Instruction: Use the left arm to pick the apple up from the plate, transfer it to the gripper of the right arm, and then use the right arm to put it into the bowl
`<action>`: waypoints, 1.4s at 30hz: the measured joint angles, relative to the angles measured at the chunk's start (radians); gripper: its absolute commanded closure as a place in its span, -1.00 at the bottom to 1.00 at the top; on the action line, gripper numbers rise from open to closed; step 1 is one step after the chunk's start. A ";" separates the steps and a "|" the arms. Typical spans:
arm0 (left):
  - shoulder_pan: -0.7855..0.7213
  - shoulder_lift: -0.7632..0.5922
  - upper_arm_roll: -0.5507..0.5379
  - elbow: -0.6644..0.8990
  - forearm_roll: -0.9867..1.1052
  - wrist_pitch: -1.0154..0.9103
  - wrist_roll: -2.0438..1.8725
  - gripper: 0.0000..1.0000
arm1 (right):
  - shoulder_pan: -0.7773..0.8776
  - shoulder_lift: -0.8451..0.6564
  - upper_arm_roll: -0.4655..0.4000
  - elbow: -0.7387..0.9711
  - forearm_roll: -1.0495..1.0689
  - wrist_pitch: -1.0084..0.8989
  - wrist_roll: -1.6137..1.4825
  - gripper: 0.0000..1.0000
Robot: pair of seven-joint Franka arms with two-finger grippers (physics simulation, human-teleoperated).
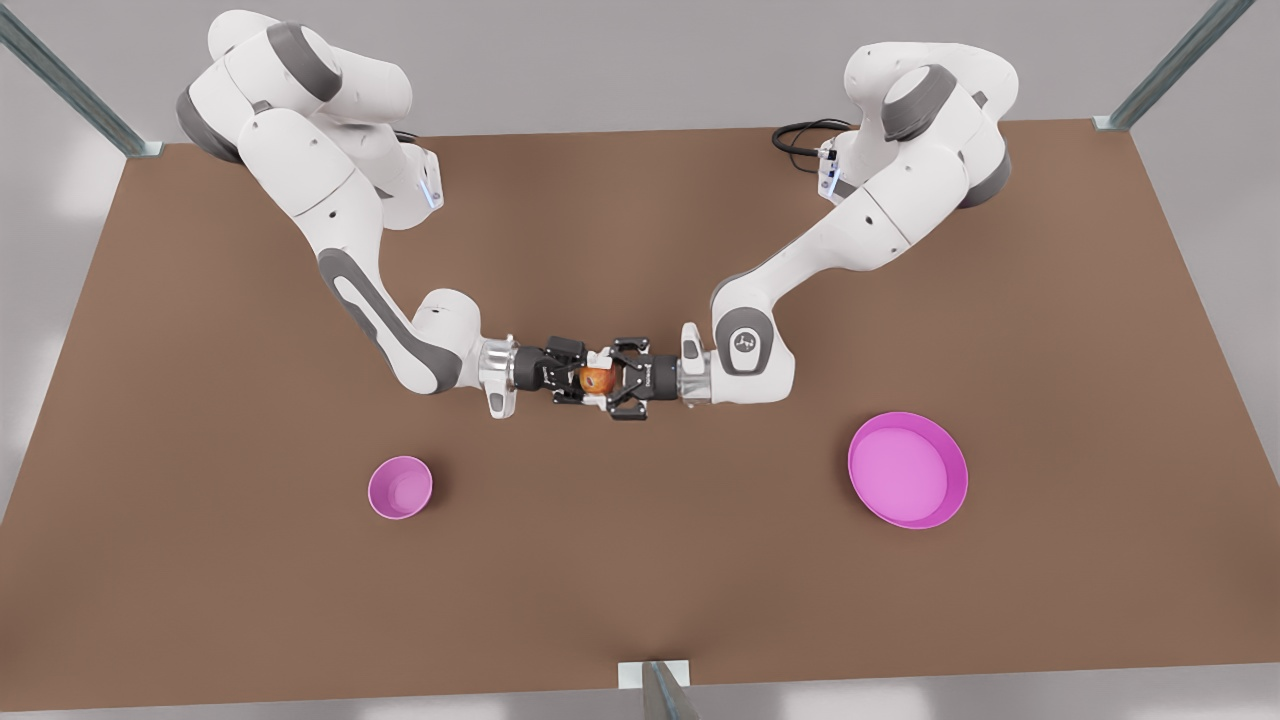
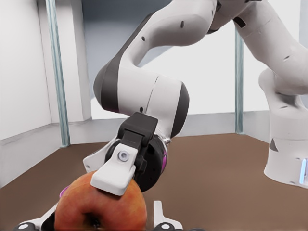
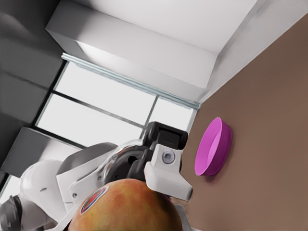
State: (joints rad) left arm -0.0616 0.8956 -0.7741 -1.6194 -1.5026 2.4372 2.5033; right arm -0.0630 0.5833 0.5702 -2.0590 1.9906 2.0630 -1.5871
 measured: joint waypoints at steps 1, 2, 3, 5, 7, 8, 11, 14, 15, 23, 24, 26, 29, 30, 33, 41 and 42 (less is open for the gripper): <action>0.002 0.000 0.000 -0.001 0.001 0.000 0.000 -0.99 | 0.000 0.000 0.000 0.000 0.000 0.000 -0.005 -0.44; 0.003 0.000 0.000 -0.002 0.002 0.000 0.000 -0.99 | 0.000 0.000 0.000 0.000 0.000 0.000 -0.009 -0.44; 0.004 -0.001 0.000 -0.002 0.003 0.000 -0.001 -0.99 | 0.000 0.000 0.000 0.000 0.000 0.000 -0.014 -0.44; 0.011 -0.004 -0.001 -0.011 0.005 -0.001 -0.001 -0.99 | -0.001 0.000 0.000 0.001 0.000 0.001 -0.022 -0.44; 0.033 -0.018 -0.004 -0.040 0.008 -0.003 -0.001 -0.99 | -0.003 0.000 0.000 0.001 0.000 0.001 -0.029 -0.44; 0.047 -0.027 -0.009 -0.056 0.009 -0.004 -0.001 -0.99 | -0.005 -0.001 0.000 0.002 -0.001 0.001 -0.032 -0.44; 0.117 -0.064 -0.036 -0.129 0.016 -0.010 -0.001 -0.99 | -0.009 -0.001 -0.001 0.003 -0.001 0.000 -0.040 -0.44; 0.285 -0.182 -0.077 -0.305 0.056 -0.024 -0.011 -1.00 | -0.028 -0.001 -0.006 0.007 -0.007 -0.003 -0.043 -0.44; 0.348 -0.247 -0.078 -0.357 0.109 -0.028 -0.030 -1.00 | -0.034 0.000 -0.009 0.009 -0.011 -0.005 -0.043 -0.44; 0.616 -0.427 -0.051 0.069 1.375 -0.449 -0.672 -1.00 | -0.219 0.044 -0.059 0.077 -0.231 -0.088 0.008 -0.44; 0.617 -0.430 -0.047 0.129 1.476 -0.526 -0.773 -1.00 | -0.238 0.057 -0.076 0.087 -0.269 -0.110 0.018 -0.44; 0.618 -0.448 -0.049 0.216 1.631 -0.655 -0.973 -1.00 | -0.267 0.070 -0.118 0.110 -0.339 -0.165 0.039 -0.44; 0.361 -0.584 0.311 0.257 1.648 -0.776 -1.238 -1.00 | -0.303 0.088 -0.184 0.160 -0.446 -0.254 0.074 -0.44; 0.214 -0.642 0.512 0.252 1.605 -0.800 -1.312 -1.00 | -0.309 0.093 -0.206 0.172 -0.475 -0.282 0.085 -0.44; 0.010 -0.751 0.750 0.213 1.528 -0.848 -1.510 -1.00 | -0.338 0.104 -0.239 0.201 -0.550 -0.344 0.116 -0.44; -0.018 -0.764 0.786 0.209 1.473 -0.911 -1.902 -1.00 | -0.346 0.191 -0.284 0.347 -0.658 -0.413 0.177 -0.44; -0.020 -0.763 0.786 0.209 1.471 -0.915 -1.940 -1.00 | -0.345 0.198 -0.287 0.355 -0.670 -0.415 0.183 -0.44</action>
State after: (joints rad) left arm -0.0815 0.1325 0.0122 -1.4103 -0.0312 1.5221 0.5630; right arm -0.4078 0.7811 0.2830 -1.7039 1.3203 1.6481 -1.4040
